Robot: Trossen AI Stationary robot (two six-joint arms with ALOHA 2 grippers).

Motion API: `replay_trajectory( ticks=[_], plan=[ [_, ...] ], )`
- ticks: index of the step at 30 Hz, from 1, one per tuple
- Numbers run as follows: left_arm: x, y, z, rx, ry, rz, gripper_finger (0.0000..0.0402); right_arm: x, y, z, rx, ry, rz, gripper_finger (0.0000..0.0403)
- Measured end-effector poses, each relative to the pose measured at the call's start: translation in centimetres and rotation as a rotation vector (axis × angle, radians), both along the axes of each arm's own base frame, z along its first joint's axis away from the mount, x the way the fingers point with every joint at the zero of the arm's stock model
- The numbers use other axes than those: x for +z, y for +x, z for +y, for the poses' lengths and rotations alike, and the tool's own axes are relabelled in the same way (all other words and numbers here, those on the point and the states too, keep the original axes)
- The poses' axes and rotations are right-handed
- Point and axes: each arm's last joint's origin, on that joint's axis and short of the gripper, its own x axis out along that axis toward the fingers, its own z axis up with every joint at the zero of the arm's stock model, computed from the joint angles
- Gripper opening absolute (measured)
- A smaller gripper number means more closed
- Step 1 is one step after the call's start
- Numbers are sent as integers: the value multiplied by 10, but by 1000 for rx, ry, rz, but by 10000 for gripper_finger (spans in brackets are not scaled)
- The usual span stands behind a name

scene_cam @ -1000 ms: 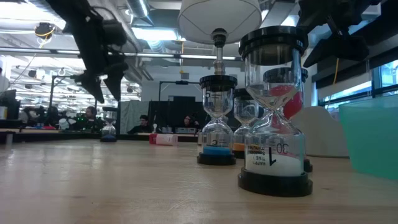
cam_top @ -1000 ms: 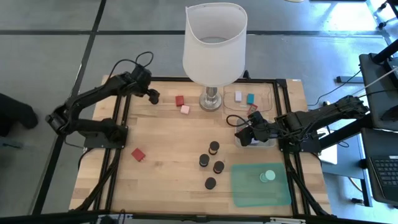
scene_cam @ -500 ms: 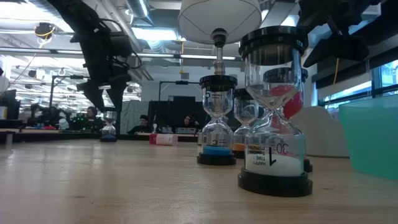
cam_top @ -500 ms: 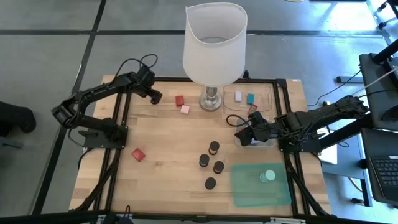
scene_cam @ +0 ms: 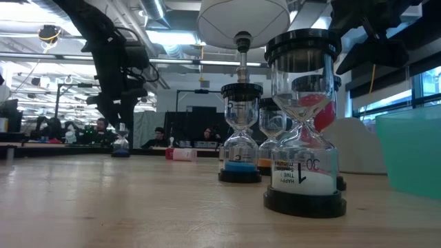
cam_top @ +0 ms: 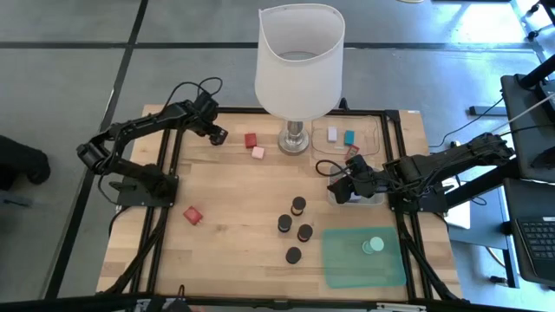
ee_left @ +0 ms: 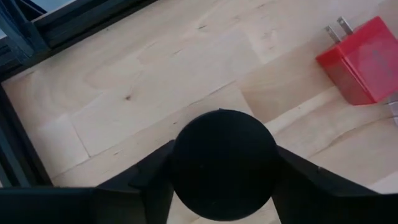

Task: Pick & Place Office items
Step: Move the hourglasses to the middle of the table

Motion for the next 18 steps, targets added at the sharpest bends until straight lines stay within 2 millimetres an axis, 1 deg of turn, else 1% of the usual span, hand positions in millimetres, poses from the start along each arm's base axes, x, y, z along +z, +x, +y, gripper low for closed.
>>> replay_trajectory(
  ticks=[5, 8, 11, 18],
  plan=[
    [2, 1, -2, -34, -14, -32, 204, 0, 0, 0, 0, 0, 0, 267],
    [9, 4, -9, -91, -8, -70, 204, 0, 0, 0, 0, 0, 0, 267],
    [18, 9, -22, -161, 11, -103, 204, 0, 0, 0, 0, 0, 0, 267],
    [34, 29, -65, -346, 42, -153, 204, 0, 0, 0, 0, 0, 0, 267]
  ],
)
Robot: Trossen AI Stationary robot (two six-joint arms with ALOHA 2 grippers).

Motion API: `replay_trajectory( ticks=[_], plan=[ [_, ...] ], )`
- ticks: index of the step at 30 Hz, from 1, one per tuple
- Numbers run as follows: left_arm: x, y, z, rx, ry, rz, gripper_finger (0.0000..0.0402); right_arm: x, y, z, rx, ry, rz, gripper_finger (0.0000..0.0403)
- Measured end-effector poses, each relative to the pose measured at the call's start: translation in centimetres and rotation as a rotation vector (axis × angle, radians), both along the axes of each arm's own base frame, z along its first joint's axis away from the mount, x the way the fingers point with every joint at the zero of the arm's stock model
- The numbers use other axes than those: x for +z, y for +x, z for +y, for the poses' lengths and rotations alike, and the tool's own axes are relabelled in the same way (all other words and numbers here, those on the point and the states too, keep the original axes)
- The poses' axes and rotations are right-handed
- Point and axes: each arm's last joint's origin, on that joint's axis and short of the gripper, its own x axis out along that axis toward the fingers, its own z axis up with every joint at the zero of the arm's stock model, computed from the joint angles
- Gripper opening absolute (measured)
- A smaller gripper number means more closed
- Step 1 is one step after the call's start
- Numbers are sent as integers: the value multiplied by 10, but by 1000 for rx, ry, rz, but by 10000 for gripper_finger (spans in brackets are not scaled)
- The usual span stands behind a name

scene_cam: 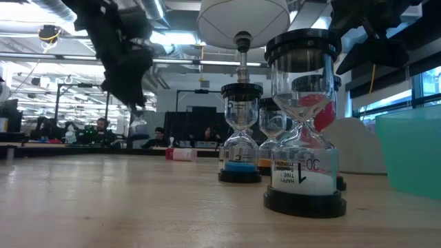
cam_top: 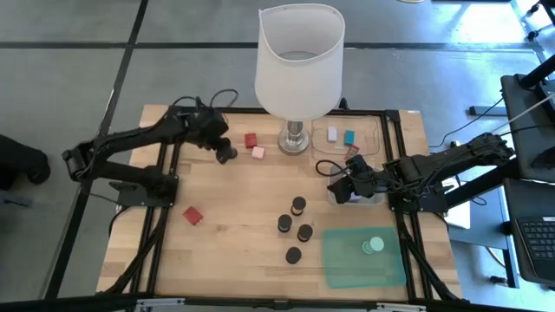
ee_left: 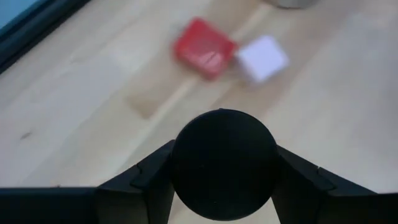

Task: Pick & Place Office items
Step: Move the hourglasses to the middle of the table

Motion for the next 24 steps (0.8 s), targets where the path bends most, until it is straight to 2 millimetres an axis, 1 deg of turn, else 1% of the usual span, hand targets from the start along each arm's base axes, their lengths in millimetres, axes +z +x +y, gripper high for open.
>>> replay_trajectory(
  ticks=[6, 13, 19, 24],
  plan=[
    [2, 24, -36, -150, 14, -46, 204, 0, 0, 0, 0, 0, 0, 267],
    [3, 47, -71, -255, 22, -69, 204, 0, 0, 0, 0, 0, 0, 267],
    [4, 78, -102, -287, 13, -58, 207, 0, 0, 0, 0, 1, -2, 267],
    [-1, 108, -130, -352, 37, -17, 209, 0, 0, 0, 0, 1, -2, 267]
  ],
)
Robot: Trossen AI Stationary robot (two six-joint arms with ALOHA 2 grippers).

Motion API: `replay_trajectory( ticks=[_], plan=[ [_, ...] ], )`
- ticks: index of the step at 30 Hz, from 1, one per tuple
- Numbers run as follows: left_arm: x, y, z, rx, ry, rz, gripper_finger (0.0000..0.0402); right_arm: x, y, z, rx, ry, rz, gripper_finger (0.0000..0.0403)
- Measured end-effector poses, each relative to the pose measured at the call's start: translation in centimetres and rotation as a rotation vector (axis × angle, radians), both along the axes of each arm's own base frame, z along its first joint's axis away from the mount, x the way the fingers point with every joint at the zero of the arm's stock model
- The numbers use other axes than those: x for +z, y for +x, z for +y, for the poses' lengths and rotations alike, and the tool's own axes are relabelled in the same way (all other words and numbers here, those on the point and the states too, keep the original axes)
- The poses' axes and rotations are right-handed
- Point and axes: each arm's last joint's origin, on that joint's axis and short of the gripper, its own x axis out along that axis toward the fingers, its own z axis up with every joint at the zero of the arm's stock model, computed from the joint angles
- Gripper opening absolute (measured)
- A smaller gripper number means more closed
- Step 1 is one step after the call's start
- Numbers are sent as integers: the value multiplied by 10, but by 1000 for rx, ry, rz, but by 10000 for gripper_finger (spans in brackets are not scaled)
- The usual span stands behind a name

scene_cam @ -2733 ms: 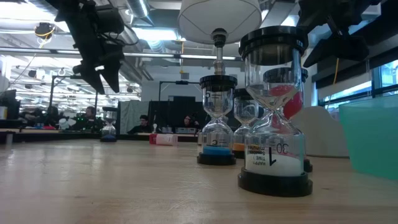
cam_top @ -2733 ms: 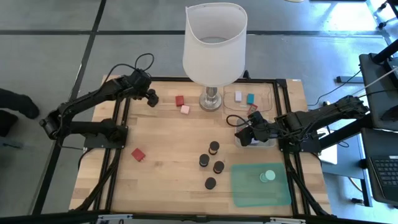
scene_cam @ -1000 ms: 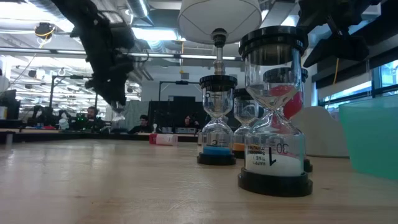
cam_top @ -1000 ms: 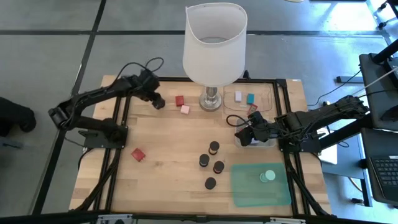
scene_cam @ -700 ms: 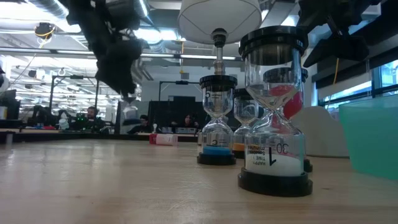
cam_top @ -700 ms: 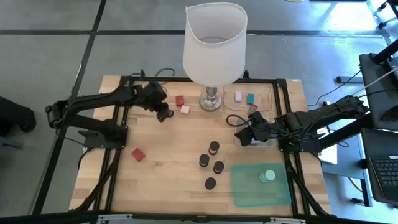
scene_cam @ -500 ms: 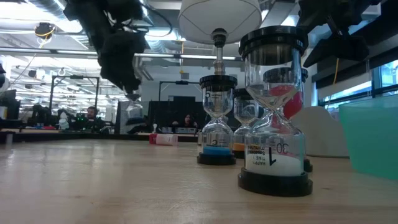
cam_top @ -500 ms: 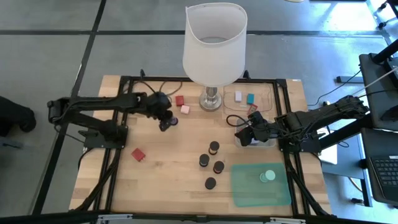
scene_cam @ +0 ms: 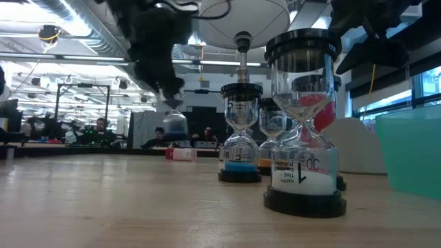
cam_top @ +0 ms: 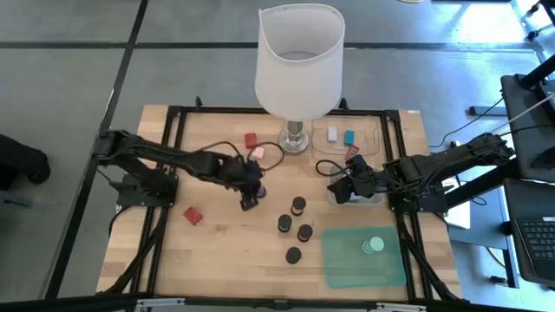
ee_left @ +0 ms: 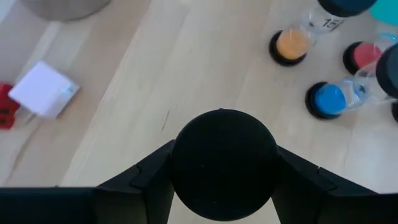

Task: Pick & Place Office items
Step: Move the hourglasses to the middle of the table

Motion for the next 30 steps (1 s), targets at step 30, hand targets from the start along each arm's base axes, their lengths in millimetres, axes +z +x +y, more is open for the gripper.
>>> replay_trajectory(
  ticks=[30],
  plan=[
    [-28, 101, -23, -122, 18, 23, 212, 0, 0, 0, 0, 2, -6, 267]
  ],
)
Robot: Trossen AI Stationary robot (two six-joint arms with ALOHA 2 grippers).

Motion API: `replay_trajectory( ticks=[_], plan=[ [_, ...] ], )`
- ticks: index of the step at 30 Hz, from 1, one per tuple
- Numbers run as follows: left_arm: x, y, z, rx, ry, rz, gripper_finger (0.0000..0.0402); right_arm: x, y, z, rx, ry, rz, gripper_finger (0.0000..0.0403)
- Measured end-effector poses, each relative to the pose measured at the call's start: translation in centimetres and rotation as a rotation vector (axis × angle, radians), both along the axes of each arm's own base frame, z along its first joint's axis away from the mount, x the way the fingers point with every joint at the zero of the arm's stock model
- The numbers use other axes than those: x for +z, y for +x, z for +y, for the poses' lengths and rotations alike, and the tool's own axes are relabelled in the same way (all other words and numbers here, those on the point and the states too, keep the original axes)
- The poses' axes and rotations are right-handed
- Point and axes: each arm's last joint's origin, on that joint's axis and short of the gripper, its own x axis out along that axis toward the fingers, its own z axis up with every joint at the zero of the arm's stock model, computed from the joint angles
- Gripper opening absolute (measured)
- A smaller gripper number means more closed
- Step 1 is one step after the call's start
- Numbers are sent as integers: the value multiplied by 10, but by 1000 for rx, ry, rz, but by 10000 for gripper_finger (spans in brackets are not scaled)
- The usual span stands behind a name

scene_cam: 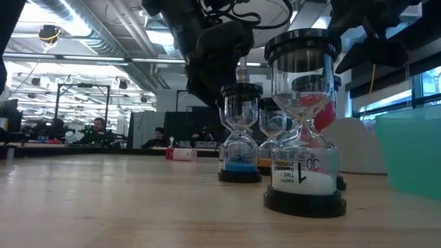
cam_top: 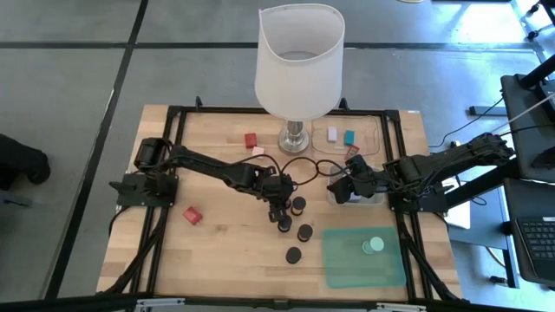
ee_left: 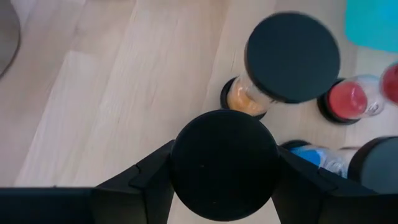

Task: Pick & Place Office items
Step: Move the hourglasses to the middle of the table

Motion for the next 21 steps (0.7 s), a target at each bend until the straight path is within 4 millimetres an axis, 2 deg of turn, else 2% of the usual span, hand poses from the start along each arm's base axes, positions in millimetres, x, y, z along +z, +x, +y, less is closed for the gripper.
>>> replay_trajectory(
  ticks=[6, 21],
  plan=[
    [0, 1, 1, 1, 0, -7, 218, 0, 0, 0, 0, 0, -1, 267],
    [6, 1, 0, -41, 17, -40, 273, 0, 0, 0, 0, 0, -1, 267]
  ],
)
